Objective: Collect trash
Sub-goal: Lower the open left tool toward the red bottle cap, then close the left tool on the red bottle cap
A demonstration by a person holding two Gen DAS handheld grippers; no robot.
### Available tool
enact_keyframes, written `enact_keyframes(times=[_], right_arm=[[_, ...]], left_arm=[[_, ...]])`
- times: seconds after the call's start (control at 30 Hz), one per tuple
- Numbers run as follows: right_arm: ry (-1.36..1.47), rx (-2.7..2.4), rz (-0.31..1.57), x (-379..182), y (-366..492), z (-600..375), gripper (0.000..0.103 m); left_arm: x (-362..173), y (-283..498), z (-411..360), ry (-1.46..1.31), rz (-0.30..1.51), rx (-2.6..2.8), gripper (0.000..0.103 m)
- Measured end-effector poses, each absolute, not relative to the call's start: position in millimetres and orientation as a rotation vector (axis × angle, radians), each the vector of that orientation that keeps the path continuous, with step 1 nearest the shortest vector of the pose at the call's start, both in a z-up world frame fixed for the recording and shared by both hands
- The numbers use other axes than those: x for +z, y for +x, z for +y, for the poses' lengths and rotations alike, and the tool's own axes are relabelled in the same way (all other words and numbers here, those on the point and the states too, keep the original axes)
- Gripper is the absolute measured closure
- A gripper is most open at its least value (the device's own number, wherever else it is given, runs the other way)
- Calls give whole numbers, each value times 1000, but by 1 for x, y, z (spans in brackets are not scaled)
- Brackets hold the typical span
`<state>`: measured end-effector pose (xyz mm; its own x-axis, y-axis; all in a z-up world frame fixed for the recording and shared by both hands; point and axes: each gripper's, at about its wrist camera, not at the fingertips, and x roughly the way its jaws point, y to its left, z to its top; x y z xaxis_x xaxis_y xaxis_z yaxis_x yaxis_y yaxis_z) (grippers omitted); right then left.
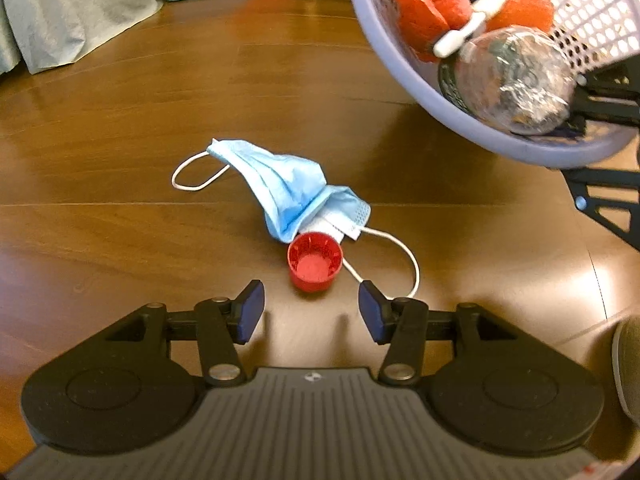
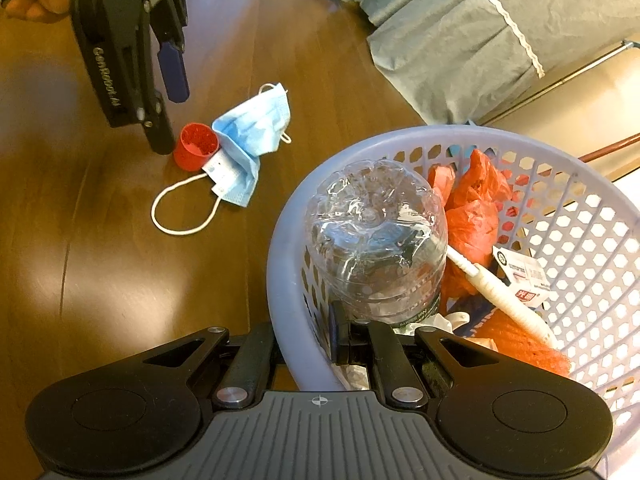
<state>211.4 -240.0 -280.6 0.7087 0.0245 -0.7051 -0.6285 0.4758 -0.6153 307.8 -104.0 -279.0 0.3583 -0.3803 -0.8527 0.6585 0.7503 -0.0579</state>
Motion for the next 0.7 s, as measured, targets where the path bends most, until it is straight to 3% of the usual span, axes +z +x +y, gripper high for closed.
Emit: enact_keyframes(times=[0.33, 0.5, 0.57, 0.7], right_arm=[[-1004, 429, 695, -283, 210, -244, 98], [-1005, 426, 695, -284, 209, -245, 98], [-1006, 426, 695, -284, 209, -245, 98], [-1009, 426, 696, -286, 208, -245, 98]], left_arm=[[-287, 321, -114, 300, 990, -666, 57], [-294, 324, -121, 318, 1001, -667, 62], [-296, 324, -121, 321, 1003, -668, 75], [-292, 321, -118, 328, 1003, -670, 75]])
